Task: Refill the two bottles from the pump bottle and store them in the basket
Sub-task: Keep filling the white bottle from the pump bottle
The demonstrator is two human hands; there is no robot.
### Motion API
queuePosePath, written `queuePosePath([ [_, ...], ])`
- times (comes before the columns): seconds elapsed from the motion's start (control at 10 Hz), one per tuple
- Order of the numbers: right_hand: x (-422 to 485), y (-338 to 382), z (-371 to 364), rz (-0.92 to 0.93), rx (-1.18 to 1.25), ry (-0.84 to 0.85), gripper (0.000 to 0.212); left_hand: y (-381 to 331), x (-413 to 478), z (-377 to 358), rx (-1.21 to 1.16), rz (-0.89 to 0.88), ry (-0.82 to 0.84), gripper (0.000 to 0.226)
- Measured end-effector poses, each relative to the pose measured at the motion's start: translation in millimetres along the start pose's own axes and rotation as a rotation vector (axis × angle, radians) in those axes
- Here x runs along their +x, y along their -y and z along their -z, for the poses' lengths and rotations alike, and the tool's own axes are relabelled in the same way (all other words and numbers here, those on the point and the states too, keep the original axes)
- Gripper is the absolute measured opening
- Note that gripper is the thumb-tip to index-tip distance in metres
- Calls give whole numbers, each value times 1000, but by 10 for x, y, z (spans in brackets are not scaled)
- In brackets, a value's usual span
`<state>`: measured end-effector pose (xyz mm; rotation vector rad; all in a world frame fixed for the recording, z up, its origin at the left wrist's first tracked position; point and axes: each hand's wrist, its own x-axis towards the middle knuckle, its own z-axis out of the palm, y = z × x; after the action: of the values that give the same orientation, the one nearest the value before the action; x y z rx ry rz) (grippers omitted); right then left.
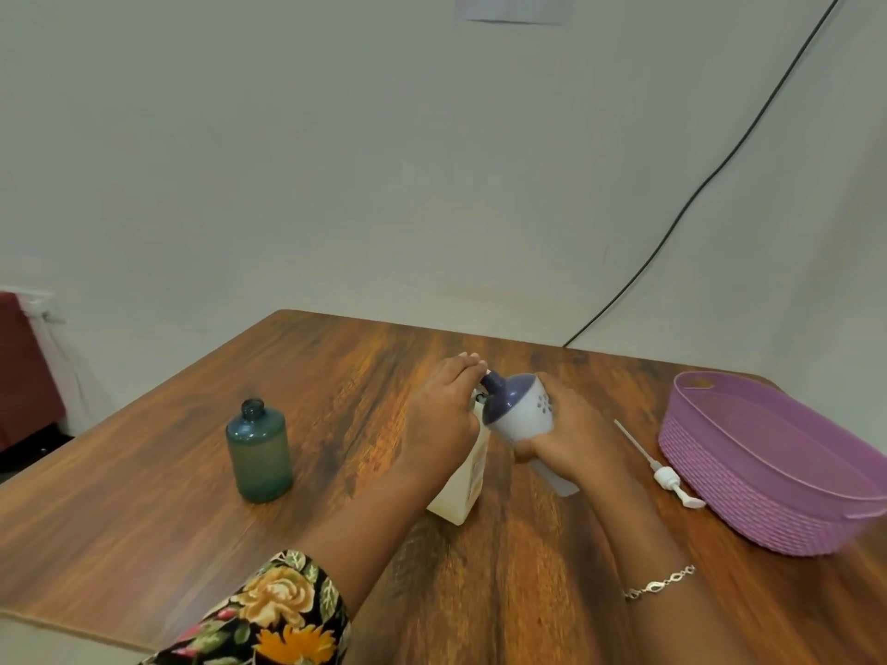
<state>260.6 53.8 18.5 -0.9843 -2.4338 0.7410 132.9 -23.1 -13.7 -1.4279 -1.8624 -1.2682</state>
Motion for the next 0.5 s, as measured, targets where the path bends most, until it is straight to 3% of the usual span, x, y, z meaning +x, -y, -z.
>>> queuePosePath([
  [0.2, -15, -8, -52, 34, 48, -52, 73, -60, 13, -3, 93, -6, -73, 32],
  [0.3, 21, -25, -90, 31, 15, -96, 74, -6, -11, -33, 61, -23, -91, 42],
  [0.5, 10, -25, -65, 31, -3, -70, 72, -16, 32, 14, 19, -37, -60, 33],
])
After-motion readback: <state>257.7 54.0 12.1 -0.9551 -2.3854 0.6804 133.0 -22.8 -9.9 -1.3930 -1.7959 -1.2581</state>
